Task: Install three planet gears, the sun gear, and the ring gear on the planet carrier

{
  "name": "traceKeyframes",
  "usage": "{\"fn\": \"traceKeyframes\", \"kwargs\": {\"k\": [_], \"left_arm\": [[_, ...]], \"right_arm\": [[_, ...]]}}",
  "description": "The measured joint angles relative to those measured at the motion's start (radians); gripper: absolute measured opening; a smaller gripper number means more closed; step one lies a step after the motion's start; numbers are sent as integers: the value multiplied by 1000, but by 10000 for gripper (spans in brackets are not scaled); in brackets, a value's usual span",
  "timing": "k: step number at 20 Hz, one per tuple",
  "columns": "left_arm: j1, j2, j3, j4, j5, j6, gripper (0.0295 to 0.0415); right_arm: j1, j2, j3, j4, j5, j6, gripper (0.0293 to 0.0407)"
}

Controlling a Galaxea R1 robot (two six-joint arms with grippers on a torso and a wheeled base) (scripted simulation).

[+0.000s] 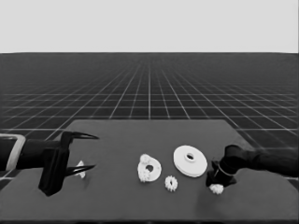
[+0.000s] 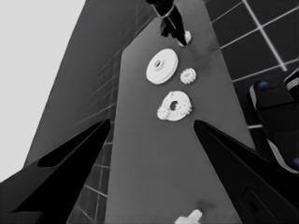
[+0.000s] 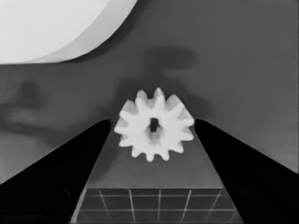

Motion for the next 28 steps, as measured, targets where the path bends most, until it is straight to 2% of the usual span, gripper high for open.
{"fn": "traceKeyframes", "kwargs": {"k": [4, 6, 14, 15, 17, 20, 24, 25, 26, 28], "left_arm": [[0, 0, 0, 0, 0, 0, 385], [0, 0, 0, 0, 0, 0, 385], [0, 0, 0, 0, 0, 0, 385], [0, 0, 0, 0, 0, 0, 385], [0, 0, 0, 0, 0, 0, 385], [0, 0, 0, 0, 0, 0, 385], [0, 0, 0, 0, 0, 0, 385], [0, 0, 0, 0, 0, 0, 385], [0, 0, 0, 0, 0, 0, 385], [0, 0, 0, 0, 0, 0, 385]], "right_arm": [[-7, 4, -8, -6, 5, -2, 385], [-8, 4, -8, -6, 6, -2, 314], [-7, 4, -9, -7, 6, -2, 312], [73, -33, 68, 63, -52, 17, 312], [177, -59, 117, 146, -103, 27, 312], [221, -65, 128, 185, -124, 28, 312], [231, -66, 130, 194, -128, 28, 312], [254, 136, 72, 187, -197, 301, 312], [267, 408, -33, 199, -219, 399, 312], [274, 658, -269, 213, -208, 360, 313]]}}
